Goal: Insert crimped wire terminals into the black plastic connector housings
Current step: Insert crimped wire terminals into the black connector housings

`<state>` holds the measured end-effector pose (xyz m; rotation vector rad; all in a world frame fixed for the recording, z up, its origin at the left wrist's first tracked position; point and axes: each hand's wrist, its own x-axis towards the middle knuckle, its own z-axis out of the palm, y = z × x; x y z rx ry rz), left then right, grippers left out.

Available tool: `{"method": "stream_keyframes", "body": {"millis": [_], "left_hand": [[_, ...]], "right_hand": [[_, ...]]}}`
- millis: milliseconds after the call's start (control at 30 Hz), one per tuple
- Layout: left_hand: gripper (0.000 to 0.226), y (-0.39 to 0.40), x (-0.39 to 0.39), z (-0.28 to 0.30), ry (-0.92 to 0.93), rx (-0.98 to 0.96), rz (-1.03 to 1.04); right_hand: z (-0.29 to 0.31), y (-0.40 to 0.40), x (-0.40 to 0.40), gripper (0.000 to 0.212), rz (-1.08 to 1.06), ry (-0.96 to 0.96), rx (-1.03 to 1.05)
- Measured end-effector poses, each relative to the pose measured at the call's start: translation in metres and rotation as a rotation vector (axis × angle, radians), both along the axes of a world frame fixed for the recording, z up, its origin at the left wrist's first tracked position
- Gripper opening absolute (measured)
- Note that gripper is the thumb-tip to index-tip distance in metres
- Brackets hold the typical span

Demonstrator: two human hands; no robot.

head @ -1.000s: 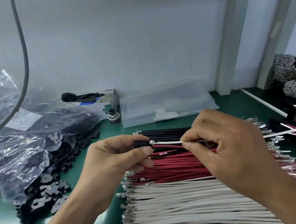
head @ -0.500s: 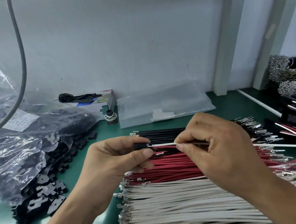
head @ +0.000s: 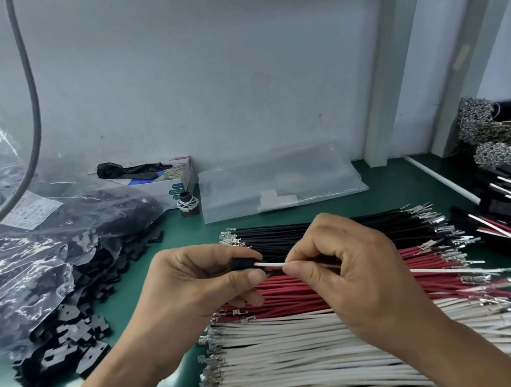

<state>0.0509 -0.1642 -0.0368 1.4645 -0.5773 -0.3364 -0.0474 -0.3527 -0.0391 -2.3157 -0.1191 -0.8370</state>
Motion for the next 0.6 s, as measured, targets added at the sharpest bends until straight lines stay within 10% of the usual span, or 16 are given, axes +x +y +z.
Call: {"method": "stream_keyframes", "body": {"millis": [600], "left_hand": [[0.039,0.025,0.02,0.021,-0.156,-0.101,0.053]], "right_hand": [[0.006,-0.01,-0.002,0.016,-0.115,-0.066,-0.23]]}}
